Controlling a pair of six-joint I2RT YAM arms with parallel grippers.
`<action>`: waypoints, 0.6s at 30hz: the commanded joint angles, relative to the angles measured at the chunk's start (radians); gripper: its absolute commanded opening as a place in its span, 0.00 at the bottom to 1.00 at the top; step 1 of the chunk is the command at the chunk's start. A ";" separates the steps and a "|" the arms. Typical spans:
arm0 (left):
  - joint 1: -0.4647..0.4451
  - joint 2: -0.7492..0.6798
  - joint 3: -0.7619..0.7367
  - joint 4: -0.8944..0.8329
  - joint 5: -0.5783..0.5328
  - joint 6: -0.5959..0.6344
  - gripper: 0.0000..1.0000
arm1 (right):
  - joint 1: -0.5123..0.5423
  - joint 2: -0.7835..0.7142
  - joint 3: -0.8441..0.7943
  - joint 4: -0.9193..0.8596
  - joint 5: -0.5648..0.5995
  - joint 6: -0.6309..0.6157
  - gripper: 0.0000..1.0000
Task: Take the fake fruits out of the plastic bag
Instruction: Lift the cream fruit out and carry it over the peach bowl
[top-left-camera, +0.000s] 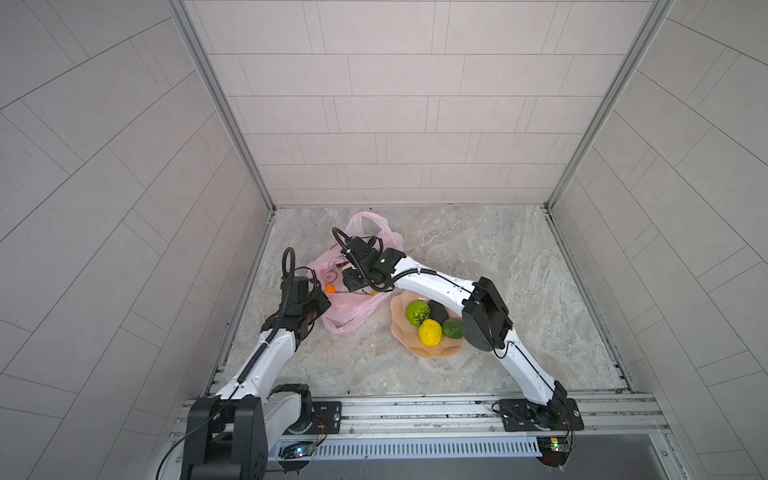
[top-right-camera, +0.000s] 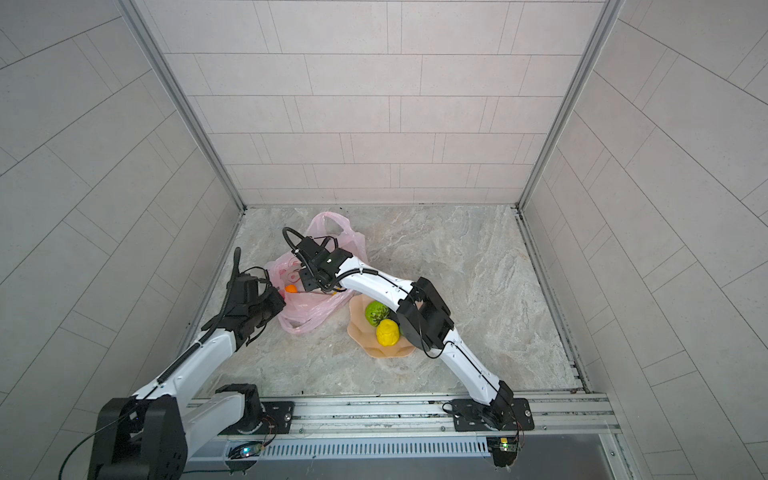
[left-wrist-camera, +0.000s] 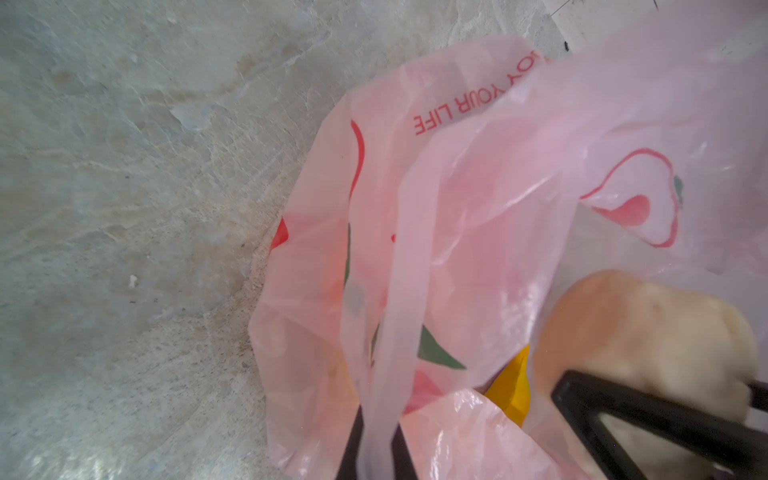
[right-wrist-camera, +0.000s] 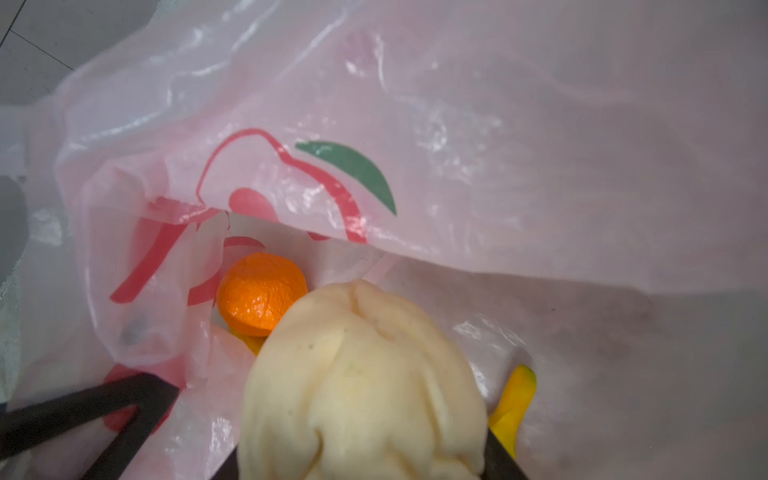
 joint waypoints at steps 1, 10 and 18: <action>-0.004 -0.004 -0.003 -0.005 -0.006 0.022 0.00 | 0.004 -0.118 -0.077 0.020 0.024 -0.033 0.54; -0.005 0.002 -0.003 -0.008 -0.014 0.026 0.00 | -0.024 -0.375 -0.317 0.011 0.018 -0.087 0.53; -0.004 -0.007 -0.004 -0.014 -0.018 0.027 0.00 | -0.136 -0.686 -0.615 -0.013 0.019 -0.140 0.53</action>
